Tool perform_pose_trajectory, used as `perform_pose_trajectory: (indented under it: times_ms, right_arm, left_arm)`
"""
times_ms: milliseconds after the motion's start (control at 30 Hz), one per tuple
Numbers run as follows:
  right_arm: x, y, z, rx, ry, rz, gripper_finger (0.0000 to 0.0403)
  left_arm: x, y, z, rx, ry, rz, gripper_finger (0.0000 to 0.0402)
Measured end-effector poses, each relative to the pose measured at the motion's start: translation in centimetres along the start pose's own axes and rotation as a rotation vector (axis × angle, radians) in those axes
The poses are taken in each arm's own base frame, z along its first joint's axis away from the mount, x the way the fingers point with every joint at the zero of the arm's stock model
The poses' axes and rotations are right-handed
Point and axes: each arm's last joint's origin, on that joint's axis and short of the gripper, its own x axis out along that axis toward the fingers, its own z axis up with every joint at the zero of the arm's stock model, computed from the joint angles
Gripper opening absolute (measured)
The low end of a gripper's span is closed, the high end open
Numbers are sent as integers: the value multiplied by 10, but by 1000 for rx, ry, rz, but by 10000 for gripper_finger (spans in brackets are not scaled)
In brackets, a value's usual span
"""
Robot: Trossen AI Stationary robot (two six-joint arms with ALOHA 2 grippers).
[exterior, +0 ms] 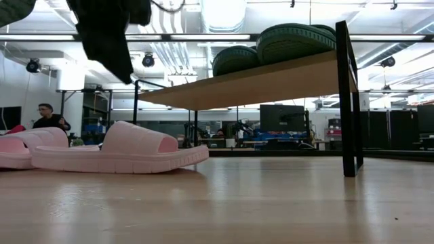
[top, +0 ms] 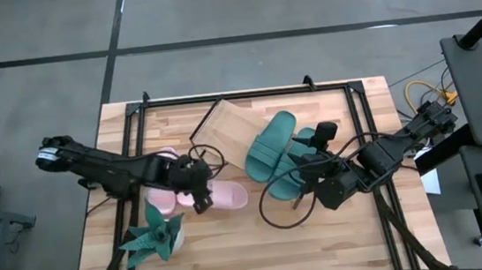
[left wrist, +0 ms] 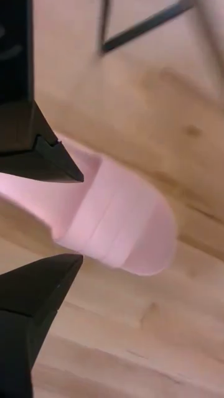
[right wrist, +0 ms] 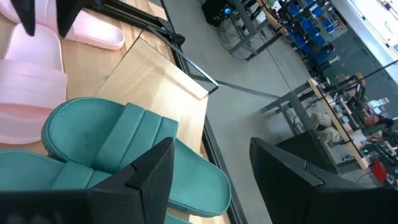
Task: Pick and place slides into the shelf
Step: Put the right pink slide on the shelf
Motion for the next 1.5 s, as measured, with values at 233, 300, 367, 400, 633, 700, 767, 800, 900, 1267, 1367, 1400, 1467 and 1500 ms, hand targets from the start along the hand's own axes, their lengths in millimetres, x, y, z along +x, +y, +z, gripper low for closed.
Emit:
perform_pose_trajectory:
  times_ms: [233, 300, 367, 400, 633, 700, 767, 800, 900, 1267, 1367, 1400, 1467, 1500]
  right_arm:
    - [0, 0, 0, -1, 1, 0, 201]
    - [0, 0, 0, -2, 1, 0, 201]
    - [0, 0, 0, -2, 1, 0, 201]
    - [0, 0, 0, -2, 1, 0, 201]
    - [0, 0, -1, -7, 3, 0, 201]
    - [0, 0, -1, -9, 4, 0, 201]
    - [0, 0, -1, -13, 4, 0, 201]
    - [0, 0, -1, -13, 4, 0, 201]
    - [0, 0, -1, -25, 4, 0, 201]
    - [0, 0, -1, -28, 5, -1, 201]
    - [0, 0, -1, -29, 5, -1, 201]
    - [0, 0, -1, -30, 6, -1, 201]
    - [1, 1, -2, -32, 7, -1, 201]
    - [1, 1, -2, -34, 8, -1, 201]
  left_arm:
    - [20, 1, -6, -107, 91, 18, 182]
    - [29, 1, -8, -116, 98, 27, 182]
    - [37, 2, -12, -141, 111, 41, 182]
    - [41, 4, -14, -156, 119, 51, 182]
    - [58, 6, -19, -213, 105, 50, 182]
    - [63, 4, -18, -220, 86, 4, 182]
    - [64, 4, -19, -217, 92, -4, 182]
    - [64, 5, -20, -217, 94, -2, 182]
    - [64, 5, -21, -217, 93, -2, 182]
    - [59, 0, -15, -185, 52, -102, 182]
    - [59, -1, -14, -187, 39, -115, 182]
    - [60, -1, -14, -189, 34, -120, 182]
    - [61, -2, -13, -192, 20, -141, 182]
    - [62, -2, -14, -193, 20, -148, 182]
